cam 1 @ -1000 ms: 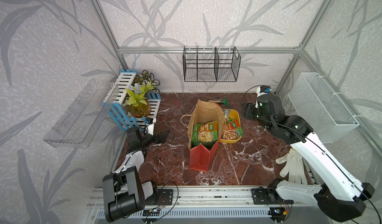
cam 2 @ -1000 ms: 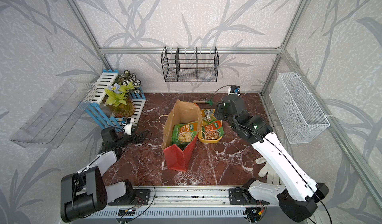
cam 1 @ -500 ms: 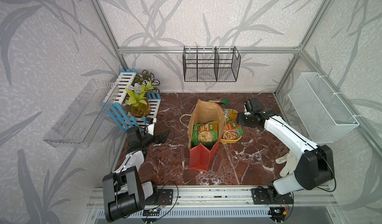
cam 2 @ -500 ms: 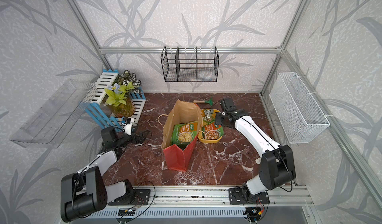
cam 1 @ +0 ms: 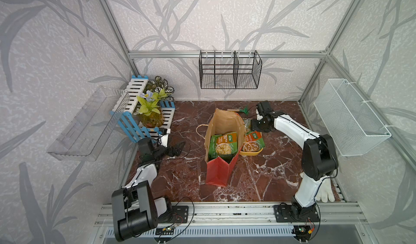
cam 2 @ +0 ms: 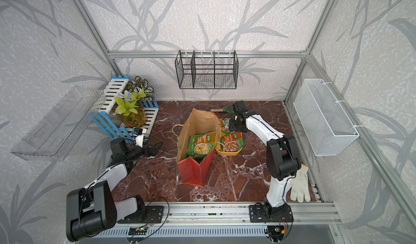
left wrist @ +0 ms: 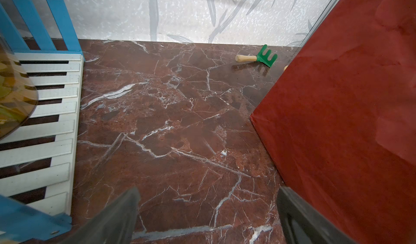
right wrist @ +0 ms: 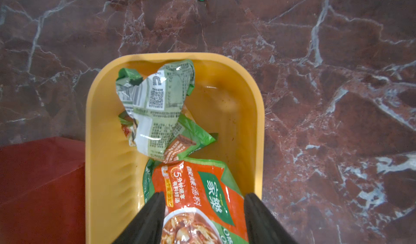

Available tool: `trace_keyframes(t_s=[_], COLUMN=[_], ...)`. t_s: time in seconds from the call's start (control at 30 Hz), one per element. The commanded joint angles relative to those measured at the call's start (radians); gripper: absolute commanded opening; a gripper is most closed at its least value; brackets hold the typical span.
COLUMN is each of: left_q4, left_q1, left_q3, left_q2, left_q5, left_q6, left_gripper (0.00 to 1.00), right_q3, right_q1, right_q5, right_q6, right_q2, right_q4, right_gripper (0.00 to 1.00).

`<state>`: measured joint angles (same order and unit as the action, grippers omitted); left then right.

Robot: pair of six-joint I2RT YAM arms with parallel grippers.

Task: Place the condiment packets inside the bag
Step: Pick up the condiment packet from the storage box.

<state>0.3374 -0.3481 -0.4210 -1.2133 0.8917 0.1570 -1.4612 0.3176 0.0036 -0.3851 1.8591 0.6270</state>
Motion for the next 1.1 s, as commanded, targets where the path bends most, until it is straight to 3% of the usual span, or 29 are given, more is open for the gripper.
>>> trace_keyframes(t_s=[0.0, 0.63, 0.77, 0.97, 1.07], left_q4=[0.006, 0.006, 0.006, 0.008, 0.010], left_q1=[-0.004, -0.005, -0.005, -0.004, -0.006], left_q3=[-0.002, 0.001, 0.002, 0.002, 0.004], left_q2=[-0.005, 0.007, 0.008, 0.011, 0.010], left_q5=[0.017, 0.016, 0.017, 0.015, 0.015], left_q6=[0.012, 0.013, 0.013, 0.013, 0.013], left_gripper=[1.00, 1.00, 1.00, 1.00, 1.00], right_q3=[-0.033, -0.048, -0.047, -0.042, -0.035], right_q1=[-0.016, -0.016, -0.018, -0.021, -0.020], right_q5=[0.018, -0.060, -0.063, -0.086, -0.097], right_q6=[0.031, 0.057, 0.055, 0.051, 0.050], right_q2=[0.032, 0.120, 0.114, 0.110, 0.087], right_q4=[0.024, 0.044, 0.039, 0.035, 0.031], right_gripper=[0.59, 0.46, 0.35, 0.01, 0.00])
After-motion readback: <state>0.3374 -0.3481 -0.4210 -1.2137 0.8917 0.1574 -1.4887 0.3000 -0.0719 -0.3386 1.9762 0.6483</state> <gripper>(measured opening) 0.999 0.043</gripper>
